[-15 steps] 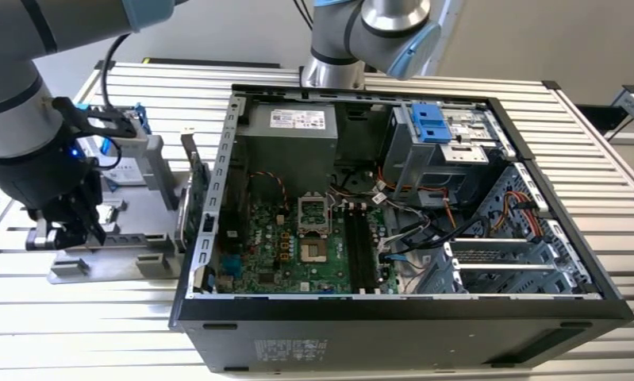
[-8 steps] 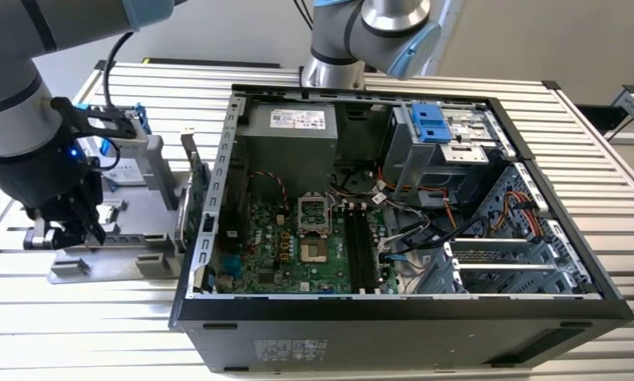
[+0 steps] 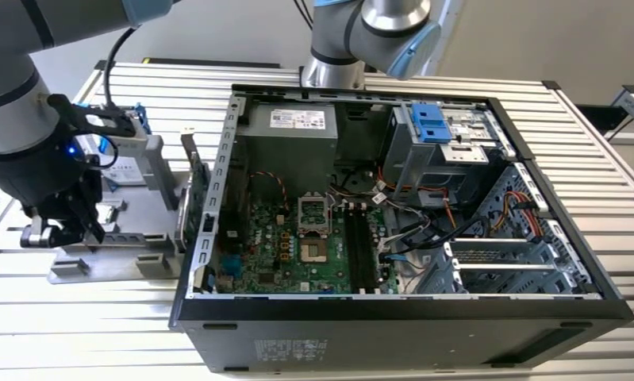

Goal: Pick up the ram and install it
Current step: 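Pick up the ram and move it above insertion slot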

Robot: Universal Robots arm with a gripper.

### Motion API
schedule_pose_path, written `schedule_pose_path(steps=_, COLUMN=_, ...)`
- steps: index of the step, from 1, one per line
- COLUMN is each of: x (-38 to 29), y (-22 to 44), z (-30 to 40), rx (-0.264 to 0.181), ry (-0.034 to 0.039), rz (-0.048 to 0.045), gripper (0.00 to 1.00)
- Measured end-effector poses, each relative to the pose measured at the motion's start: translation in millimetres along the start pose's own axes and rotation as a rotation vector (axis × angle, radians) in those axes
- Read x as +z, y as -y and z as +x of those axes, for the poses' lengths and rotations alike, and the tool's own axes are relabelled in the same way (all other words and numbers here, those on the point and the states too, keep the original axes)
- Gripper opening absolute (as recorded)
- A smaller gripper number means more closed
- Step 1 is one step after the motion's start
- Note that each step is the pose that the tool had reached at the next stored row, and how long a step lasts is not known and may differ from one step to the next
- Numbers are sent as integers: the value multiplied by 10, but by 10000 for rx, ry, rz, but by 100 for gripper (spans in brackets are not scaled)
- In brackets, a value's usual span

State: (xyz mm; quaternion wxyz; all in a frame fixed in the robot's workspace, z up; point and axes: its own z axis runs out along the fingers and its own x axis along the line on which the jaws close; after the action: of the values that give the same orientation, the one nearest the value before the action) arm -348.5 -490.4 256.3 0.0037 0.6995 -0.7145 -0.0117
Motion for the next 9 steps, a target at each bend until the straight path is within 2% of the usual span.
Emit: schedule_pose_path(steps=9, x=-50, y=-1, z=-1, rx=160, ry=3, rz=1, gripper=0)
